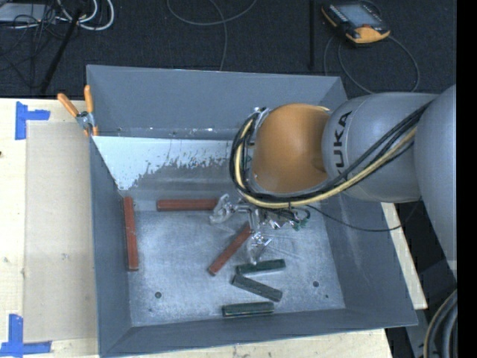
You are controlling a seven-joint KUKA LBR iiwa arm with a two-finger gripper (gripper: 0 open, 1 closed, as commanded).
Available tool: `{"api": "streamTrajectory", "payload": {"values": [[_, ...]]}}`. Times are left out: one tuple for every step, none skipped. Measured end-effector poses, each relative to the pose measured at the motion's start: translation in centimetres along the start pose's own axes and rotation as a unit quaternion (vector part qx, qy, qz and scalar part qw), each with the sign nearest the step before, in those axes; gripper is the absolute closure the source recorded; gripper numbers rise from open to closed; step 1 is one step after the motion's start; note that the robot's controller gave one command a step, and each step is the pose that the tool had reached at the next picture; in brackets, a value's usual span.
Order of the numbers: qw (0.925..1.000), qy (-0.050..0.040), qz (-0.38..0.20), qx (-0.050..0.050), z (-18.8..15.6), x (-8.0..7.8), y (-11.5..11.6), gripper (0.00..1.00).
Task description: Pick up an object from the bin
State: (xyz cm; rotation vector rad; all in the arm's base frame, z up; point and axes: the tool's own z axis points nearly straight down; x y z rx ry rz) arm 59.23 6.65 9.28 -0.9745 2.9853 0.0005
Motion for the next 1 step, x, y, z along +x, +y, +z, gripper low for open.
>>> {"api": "streamTrajectory", "payload": {"values": [[0.9951, -0.0095, -0.098, 0.003, 1.53, -0.78, 0.43, 1.0]]}}
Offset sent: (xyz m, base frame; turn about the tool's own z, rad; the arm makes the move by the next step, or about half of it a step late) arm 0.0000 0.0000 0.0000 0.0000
